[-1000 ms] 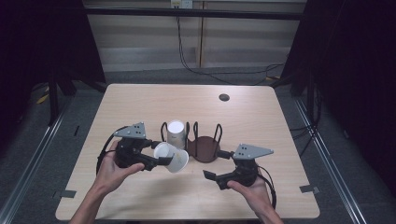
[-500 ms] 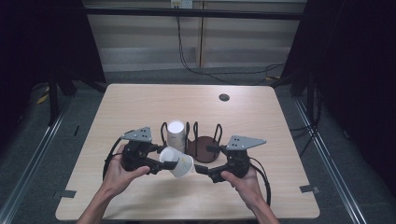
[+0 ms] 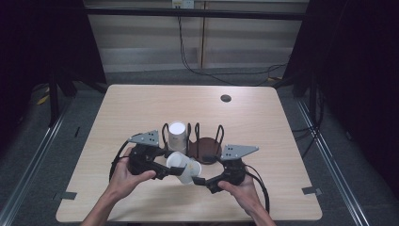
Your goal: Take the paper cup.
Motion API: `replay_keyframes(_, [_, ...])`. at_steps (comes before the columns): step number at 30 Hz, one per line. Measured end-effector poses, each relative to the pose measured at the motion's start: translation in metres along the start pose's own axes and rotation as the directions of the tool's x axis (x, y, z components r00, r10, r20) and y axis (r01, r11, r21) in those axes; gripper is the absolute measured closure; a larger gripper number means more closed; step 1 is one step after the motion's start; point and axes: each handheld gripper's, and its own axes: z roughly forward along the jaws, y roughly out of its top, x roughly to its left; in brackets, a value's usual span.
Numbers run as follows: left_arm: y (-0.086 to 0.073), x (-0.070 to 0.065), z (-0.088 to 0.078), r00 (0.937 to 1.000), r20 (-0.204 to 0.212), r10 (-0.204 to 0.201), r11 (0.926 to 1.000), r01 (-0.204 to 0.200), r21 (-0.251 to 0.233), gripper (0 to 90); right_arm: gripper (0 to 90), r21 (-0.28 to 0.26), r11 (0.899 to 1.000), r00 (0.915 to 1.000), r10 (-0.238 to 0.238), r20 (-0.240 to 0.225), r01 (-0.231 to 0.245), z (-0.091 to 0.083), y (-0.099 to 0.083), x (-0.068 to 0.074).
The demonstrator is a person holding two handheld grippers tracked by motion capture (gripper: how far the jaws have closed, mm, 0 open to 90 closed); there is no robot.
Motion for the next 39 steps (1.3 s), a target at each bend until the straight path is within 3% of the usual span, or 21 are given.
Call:
replay_keyframes(7, [0.004,-0.005,0.004,0.9998,0.019,0.008,0.9999,-0.009,0.008,37.4,15.4,0.02,0.999,0.9992,-0.037,-0.012,0.038,0.012,0.0,0.005])
replay_keyframes(20, [0.005,-0.007,0.008,0.9986,0.049,0.021,0.9991,-0.023,0.037,37.4,21.6,0.019,0.995,0.995,-0.094,-0.032,0.095,0.017,-0.003,0.009])
replay_keyframes(28, [0.006,-0.007,0.009,0.9972,0.074,0.012,0.9995,-0.014,0.029,37.4,21.0,0.028,0.994,0.9935,-0.109,-0.035,0.11,0.022,-0.005,0.011])
replay_keyframes(33, [0.005,-0.004,0.009,0.9958,0.091,-0.001,0.9998,-0.001,0.019,37.3,26.6,0.021,0.991,0.9907,-0.131,-0.038,0.132,0.021,-0.004,0.012])
replay_keyframes(39, [0.004,-0.005,0.008,0.9967,0.081,-0.001,1.0,0.001,0.001,35.0,28.6,0.02,0.992,0.991,-0.127,-0.042,0.128,0.021,-0.004,0.012])
